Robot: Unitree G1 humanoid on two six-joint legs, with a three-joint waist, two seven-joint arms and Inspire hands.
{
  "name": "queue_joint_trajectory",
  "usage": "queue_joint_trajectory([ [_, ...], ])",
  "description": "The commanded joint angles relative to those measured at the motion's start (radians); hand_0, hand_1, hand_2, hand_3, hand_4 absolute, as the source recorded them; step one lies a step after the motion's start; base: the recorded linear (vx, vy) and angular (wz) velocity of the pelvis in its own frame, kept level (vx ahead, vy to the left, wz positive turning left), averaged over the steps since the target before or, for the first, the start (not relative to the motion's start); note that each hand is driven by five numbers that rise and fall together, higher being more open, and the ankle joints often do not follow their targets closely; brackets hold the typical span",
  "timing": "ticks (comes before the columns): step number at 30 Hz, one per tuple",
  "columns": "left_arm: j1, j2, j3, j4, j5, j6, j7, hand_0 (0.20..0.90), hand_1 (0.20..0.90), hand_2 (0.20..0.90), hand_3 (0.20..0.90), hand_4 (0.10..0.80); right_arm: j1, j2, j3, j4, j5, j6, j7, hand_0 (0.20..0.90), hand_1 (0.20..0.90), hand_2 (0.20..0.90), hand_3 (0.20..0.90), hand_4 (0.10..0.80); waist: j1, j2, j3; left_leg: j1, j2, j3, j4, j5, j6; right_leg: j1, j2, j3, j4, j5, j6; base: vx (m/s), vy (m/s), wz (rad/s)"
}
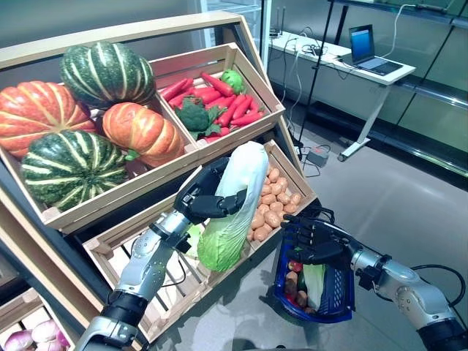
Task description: Put vegetables into the basket
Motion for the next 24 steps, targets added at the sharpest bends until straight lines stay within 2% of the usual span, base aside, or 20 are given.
queue_joint_trajectory([
  [1, -0.147, -0.001, 0.030, 0.012, -0.041, -0.140, -0.014, 0.300, 0.300, 0.300, 0.300, 0.400, -0.052, 0.013, -0.062, -0.079, 0.049, -0.038, 0.082, 0.900, 0.900, 0.900, 0.900, 0.800, -0.002, -0.025, -0.025, -0.010, -0.036, -0.004, 0.002, -0.067, 0.032, 0.047, 0.009, -0.015, 0.003, -0.052, -0.045, 0.000, 0.000, 0.00],
  [11, -0.162, -0.064, -0.008, -0.016, -0.059, -0.150, -0.002, 0.300, 0.300, 0.300, 0.300, 0.400, -0.123, 0.123, 0.013, -0.097, 0.128, -0.089, -0.012, 0.900, 0.900, 0.900, 0.900, 0.800, 0.014, -0.023, -0.021, -0.006, -0.038, -0.016, 0.002, -0.071, 0.034, 0.053, 0.009, -0.017, 0.003, -0.057, -0.047, 0.000, 0.000, 0.00],
  [20, -0.171, -0.155, -0.060, -0.017, -0.064, -0.143, 0.031, 0.300, 0.300, 0.300, 0.300, 0.400, -0.201, 0.256, 0.071, -0.124, 0.244, -0.086, -0.069, 0.900, 0.900, 0.900, 0.900, 0.800, 0.031, -0.022, -0.027, -0.003, -0.038, -0.029, 0.002, -0.073, 0.036, 0.060, 0.010, -0.025, 0.003, -0.062, -0.052, 0.000, 0.000, 0.00],
  [24, -0.169, -0.186, -0.084, 0.002, -0.060, -0.133, 0.025, 0.300, 0.300, 0.300, 0.300, 0.400, -0.227, 0.299, 0.086, -0.135, 0.321, -0.057, -0.093, 0.900, 0.900, 0.900, 0.900, 0.800, 0.037, -0.024, -0.028, -0.001, -0.037, -0.031, 0.002, -0.073, 0.037, 0.063, 0.011, -0.028, 0.003, -0.064, -0.055, 0.000, 0.000, 0.00],
])
